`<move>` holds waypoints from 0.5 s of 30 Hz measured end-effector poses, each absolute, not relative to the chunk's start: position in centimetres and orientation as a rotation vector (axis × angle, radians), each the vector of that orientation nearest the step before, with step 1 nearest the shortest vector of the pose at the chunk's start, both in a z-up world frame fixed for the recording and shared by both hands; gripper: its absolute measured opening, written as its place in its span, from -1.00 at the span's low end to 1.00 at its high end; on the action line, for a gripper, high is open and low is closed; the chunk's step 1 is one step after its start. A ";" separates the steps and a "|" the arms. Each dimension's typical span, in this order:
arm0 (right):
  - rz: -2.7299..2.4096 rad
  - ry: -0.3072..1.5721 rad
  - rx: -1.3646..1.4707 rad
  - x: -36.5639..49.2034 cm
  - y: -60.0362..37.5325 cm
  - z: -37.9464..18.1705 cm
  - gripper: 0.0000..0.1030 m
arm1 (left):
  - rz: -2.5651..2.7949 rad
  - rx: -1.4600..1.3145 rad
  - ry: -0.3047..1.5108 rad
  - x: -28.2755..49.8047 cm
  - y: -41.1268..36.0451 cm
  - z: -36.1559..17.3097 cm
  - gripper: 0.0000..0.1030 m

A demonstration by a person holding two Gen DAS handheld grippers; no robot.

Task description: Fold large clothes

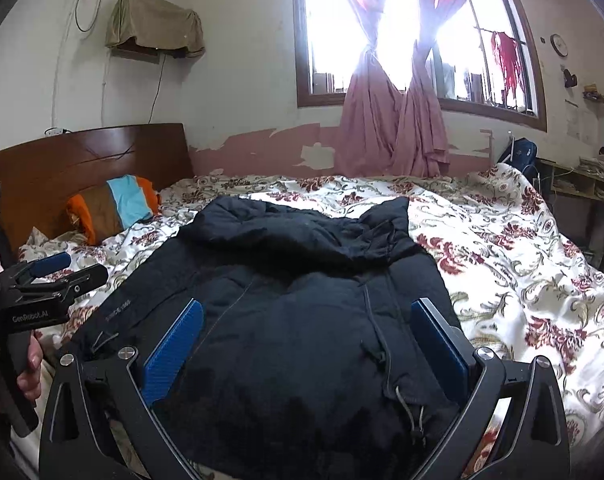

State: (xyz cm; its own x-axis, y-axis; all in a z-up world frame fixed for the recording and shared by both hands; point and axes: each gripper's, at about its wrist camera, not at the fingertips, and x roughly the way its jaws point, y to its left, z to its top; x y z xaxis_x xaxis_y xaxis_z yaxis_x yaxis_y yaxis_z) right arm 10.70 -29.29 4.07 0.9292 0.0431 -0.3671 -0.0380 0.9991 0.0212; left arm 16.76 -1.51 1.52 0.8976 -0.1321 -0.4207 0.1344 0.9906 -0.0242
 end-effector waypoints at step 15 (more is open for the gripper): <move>0.060 0.487 -0.072 8.3 -29.5 0.6 0.97 | -0.216 0.127 0.514 13.9 -0.9 -3.4 1.00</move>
State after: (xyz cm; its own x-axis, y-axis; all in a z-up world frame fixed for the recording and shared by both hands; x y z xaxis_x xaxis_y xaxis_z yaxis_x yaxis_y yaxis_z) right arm 8.27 -29.54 0.61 0.8819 0.0401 -0.4698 -0.0746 0.9957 -0.0550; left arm 13.86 -0.90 -3.39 0.8485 -0.1729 -0.5001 0.2363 0.9695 0.0657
